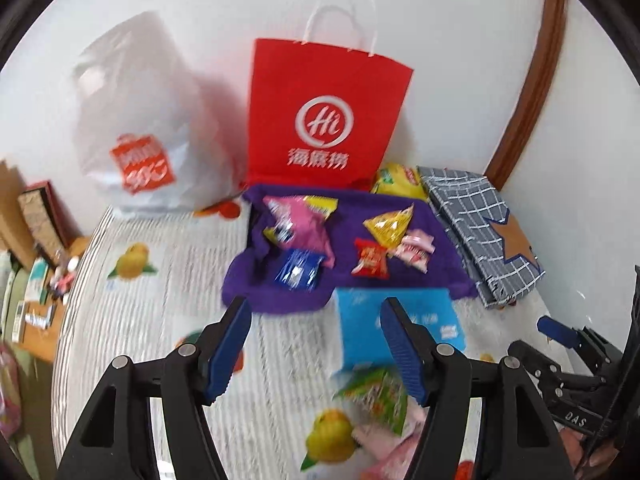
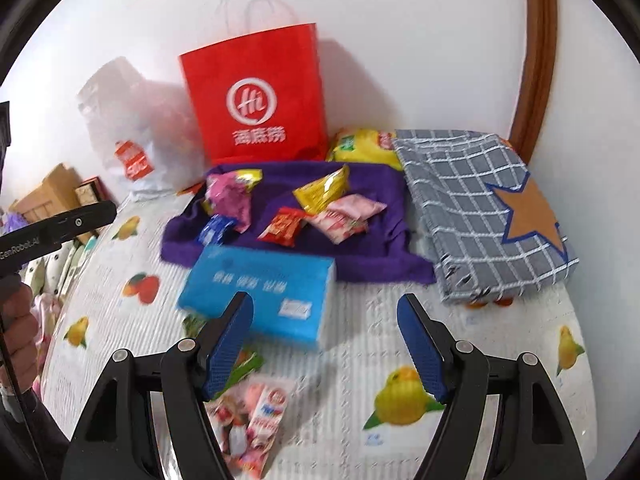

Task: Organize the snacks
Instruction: 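Withdraw both open tools from the towel back over the bed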

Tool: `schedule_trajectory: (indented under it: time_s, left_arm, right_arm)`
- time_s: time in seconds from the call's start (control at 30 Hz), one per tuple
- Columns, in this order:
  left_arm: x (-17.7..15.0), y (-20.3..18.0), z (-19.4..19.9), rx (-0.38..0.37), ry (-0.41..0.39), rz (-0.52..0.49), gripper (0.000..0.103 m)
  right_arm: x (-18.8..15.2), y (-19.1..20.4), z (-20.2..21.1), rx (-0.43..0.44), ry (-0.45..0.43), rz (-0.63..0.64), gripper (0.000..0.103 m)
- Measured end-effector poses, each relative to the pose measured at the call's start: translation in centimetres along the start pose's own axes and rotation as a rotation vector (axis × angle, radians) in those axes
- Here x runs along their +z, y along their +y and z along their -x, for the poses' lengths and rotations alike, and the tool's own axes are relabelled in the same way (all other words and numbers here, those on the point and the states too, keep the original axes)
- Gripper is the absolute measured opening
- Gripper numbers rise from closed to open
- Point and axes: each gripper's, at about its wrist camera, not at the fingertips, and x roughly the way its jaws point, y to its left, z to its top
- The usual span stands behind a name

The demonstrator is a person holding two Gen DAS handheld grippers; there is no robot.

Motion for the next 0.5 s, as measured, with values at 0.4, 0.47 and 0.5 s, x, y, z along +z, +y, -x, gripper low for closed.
schedule_trajectory:
  time_s: [0.4,0.47,0.5]
  left_arm:
    - [-6.0,2.7,1.5,0.022,0.034,0.070,0.065]
    - [-6.7,2.7,1.2,0.025,0.047,0.073,0.065]
    - [-7.0,2.7,1.1,0.025,0.052,0.075,0.065]
  right_arm:
    - [-6.6,2.2,-1.9,0.071,0.118,0.018,0.062]
    - [-7.2,2.1,-2.2,0.089,0.134,0.012,0.057]
    - [-7.5,2.2,-2.5,0.096,0.141,0.011,0.054]
